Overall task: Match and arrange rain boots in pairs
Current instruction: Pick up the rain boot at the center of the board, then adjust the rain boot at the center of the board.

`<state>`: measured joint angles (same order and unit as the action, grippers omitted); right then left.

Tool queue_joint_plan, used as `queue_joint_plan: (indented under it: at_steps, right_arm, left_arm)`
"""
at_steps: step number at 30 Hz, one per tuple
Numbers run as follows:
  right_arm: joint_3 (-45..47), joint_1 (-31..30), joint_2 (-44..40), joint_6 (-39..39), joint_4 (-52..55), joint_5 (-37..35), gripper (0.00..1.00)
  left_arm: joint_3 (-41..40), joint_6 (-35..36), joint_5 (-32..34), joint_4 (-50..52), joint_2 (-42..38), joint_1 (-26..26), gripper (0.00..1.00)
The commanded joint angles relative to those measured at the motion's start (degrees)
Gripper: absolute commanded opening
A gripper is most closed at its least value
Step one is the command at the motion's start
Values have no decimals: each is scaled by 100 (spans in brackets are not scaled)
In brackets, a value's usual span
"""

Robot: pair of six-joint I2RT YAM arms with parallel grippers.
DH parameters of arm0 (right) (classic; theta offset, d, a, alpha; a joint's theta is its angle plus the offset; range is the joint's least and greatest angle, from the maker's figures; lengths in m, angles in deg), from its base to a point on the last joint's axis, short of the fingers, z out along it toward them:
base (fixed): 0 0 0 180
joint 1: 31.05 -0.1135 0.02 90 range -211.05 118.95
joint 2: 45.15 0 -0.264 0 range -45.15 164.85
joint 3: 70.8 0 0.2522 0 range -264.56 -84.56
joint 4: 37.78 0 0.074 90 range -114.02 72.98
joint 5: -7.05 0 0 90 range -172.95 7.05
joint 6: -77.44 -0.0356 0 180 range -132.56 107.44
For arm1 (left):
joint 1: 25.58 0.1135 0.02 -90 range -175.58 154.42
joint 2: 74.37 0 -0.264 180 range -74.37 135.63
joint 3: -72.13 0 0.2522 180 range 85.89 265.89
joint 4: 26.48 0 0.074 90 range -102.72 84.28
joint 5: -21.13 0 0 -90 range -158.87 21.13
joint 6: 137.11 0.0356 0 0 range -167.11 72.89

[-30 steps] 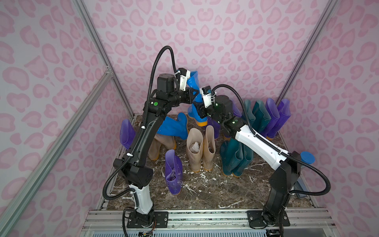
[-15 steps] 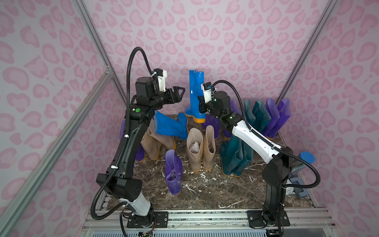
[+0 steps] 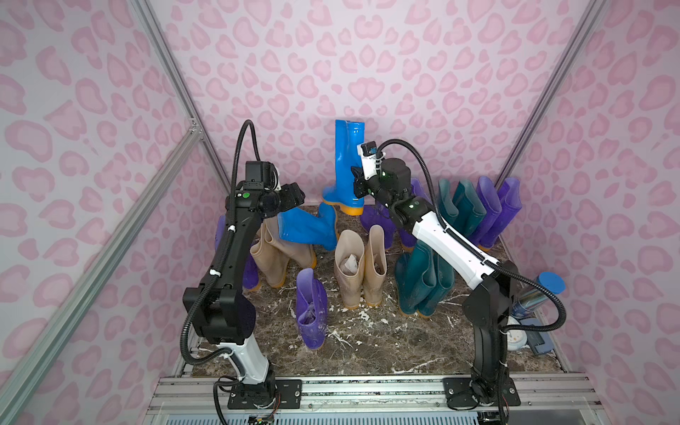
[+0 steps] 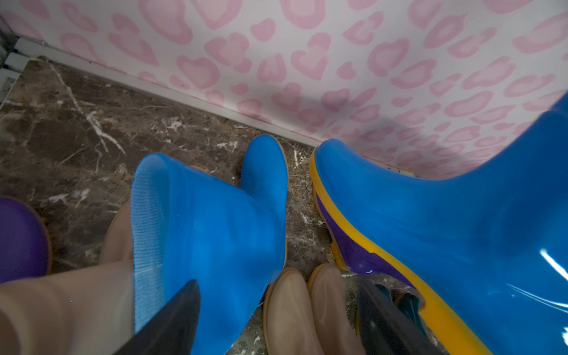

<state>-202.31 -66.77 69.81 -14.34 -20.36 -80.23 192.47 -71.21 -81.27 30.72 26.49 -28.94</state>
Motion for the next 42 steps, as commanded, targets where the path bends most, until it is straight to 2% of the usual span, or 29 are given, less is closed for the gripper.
queue_joint_plan:
  at_steps: [1, 10, 16, 22, 23, 24, 26, 28, 35, 42]
  right_arm:
    - [-18, 41, -59, 99, -380, 57, 0]
    - [417, 152, -245, -33, -621, 194, 0]
    - [599, 223, -324, -73, -706, 311, 0]
    - [798, 259, -416, -147, -836, 422, 0]
    - [834, 265, -442, -140, -851, 422, 0]
    - [879, 265, -466, -130, -873, 414, 0]
    - [944, 293, -512, -137, -895, 422, 0]
    - [984, 328, -534, -144, -887, 433, 0]
    - [1081, 476, -603, -234, -911, 517, 0]
    - [675, 553, -300, -253, -744, 563, 0]
  left_arm:
    - [-233, -36, 396, 109, -46, 14, 81]
    - [-1081, -426, 762, -41, -406, -111, 80]
    - [-1325, -400, 1332, 33, -711, -319, 81]
    - [-1436, -409, 1827, 209, -635, -406, 80]
    - [-1447, -391, 1826, 177, -601, -411, 76]
    - [-1464, -347, 1757, 73, -564, -409, 61]
    - [-1534, -273, 1429, -324, -554, -420, 18]
    - [-1353, -128, 1095, -529, -442, -450, 2]
    - [166, 545, 601, -361, 346, -515, 2]
    - [842, 588, 478, -835, 632, -516, 2]
